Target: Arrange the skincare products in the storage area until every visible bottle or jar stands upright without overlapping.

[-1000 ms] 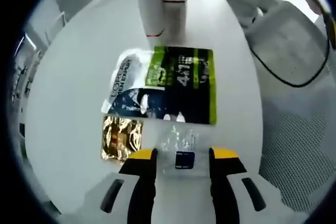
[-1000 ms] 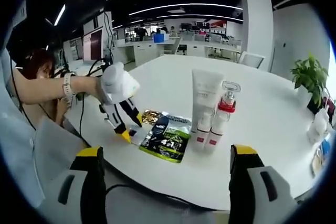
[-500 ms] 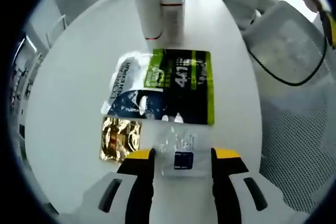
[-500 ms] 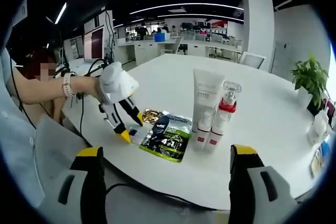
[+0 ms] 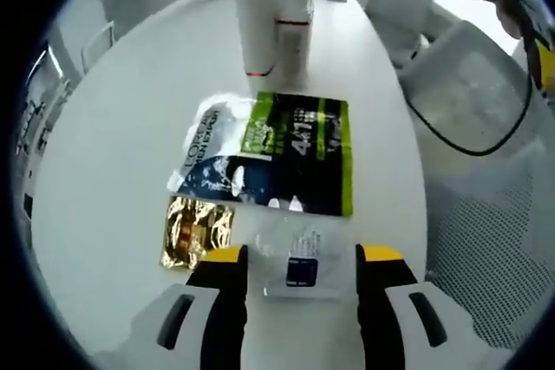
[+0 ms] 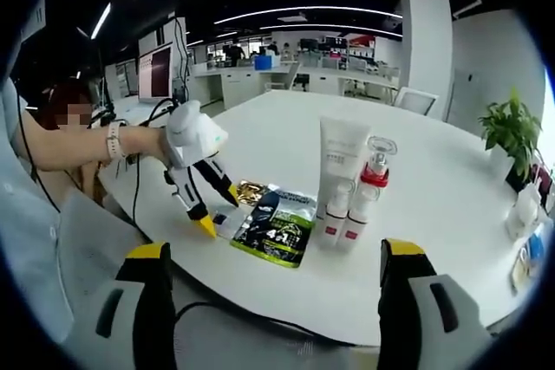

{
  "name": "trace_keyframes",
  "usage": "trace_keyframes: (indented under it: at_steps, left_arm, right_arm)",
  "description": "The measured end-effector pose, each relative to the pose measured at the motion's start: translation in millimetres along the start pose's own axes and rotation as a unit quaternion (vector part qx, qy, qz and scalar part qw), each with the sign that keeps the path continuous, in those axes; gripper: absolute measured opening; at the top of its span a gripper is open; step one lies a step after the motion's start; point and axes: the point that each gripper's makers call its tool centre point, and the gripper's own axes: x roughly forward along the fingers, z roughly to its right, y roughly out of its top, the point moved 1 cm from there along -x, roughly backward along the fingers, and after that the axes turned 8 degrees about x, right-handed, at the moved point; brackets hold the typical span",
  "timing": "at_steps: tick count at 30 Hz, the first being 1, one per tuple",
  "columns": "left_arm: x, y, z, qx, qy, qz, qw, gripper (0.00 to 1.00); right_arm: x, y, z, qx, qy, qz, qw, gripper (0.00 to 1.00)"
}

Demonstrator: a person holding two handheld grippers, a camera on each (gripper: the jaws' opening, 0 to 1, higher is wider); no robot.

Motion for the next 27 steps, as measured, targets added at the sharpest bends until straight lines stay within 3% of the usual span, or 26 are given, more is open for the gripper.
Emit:
trace_keyframes:
  at_steps: [6,11,16,24,27]
  left_arm:
    - [-15,6.8,-2.7,-0.006,0.018,0.023,0.9996,0.49]
    - [-35,14.9,6.7,-0.027,0.030,0.056,0.9976,0.51]
    - [-48,14.8,13.3,-0.041,0.042,0.070,0.9958,0.54]
    - [-80,22.9,18.9,-0.077,0.078,0.133,0.9850,0.61]
    - [-90,18.6,21.1,-0.087,0.090,0.137,0.9827,0.65]
  right_arm:
    - [1,0.3,1,-0.002,-0.002,-0.001,1.0000,1.00]
    - [5,0.8,-2,-0.004,0.005,-0.004,1.0000,1.00]
    - [7,2.5,-1,-0.009,0.004,-0.005,0.9999,1.00]
    - [7,3.1,3,-0.011,-0.001,-0.004,0.9999,0.99]
    - [7,1.3,6,-0.017,-0.003,-0.009,0.9998,0.99]
